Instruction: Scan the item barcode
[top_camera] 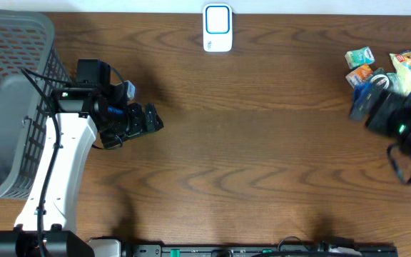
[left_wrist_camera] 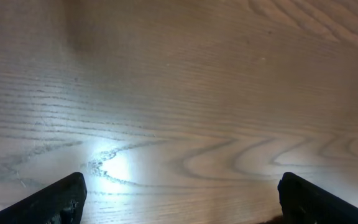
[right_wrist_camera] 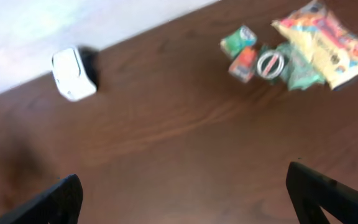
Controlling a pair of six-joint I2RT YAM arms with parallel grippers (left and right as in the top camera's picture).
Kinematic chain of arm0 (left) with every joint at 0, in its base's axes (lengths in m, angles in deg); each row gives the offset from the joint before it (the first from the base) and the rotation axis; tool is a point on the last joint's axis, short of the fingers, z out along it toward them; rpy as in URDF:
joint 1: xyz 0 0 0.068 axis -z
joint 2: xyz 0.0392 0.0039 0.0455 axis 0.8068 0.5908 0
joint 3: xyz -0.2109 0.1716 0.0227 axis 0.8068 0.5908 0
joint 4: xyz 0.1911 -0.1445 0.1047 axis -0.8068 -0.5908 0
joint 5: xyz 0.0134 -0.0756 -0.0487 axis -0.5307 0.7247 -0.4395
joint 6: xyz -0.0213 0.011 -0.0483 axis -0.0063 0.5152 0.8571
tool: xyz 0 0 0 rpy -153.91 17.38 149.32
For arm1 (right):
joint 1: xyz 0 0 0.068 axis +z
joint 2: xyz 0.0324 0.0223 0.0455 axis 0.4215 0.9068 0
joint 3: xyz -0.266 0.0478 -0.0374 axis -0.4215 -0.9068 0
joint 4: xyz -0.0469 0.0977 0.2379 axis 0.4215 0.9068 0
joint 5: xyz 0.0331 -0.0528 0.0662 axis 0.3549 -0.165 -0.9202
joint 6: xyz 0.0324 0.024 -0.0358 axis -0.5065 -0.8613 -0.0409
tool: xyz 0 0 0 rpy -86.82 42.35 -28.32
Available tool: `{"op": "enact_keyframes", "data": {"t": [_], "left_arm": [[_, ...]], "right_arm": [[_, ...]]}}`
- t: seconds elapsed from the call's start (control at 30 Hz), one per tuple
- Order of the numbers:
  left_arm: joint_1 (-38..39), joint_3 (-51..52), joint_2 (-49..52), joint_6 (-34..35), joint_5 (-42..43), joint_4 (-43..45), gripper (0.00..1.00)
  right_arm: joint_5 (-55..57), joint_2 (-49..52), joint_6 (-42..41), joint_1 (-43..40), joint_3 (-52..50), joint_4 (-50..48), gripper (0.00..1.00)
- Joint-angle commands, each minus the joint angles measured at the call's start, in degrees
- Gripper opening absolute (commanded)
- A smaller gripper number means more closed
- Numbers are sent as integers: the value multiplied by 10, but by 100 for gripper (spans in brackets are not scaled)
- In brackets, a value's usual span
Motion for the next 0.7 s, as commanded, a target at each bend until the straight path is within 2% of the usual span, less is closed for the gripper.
{"op": "enact_keyframes", "data": {"t": [0.0, 0.2, 0.37, 0.67], "left_arm": [[1, 1, 4, -8, 3, -2, 98], [1, 1, 4, -8, 3, -2, 98], [1, 1, 4, -8, 3, -2, 98], [1, 1, 4, -8, 3, -2, 98]], "right_arm": [[-4, -32, -6, 8, -47, 6, 99], [-4, -45, -78, 8, -85, 81, 99], [-4, -37, -96, 8, -87, 157, 99], [-3, -33, -96, 14, -87, 173, 99]]}}
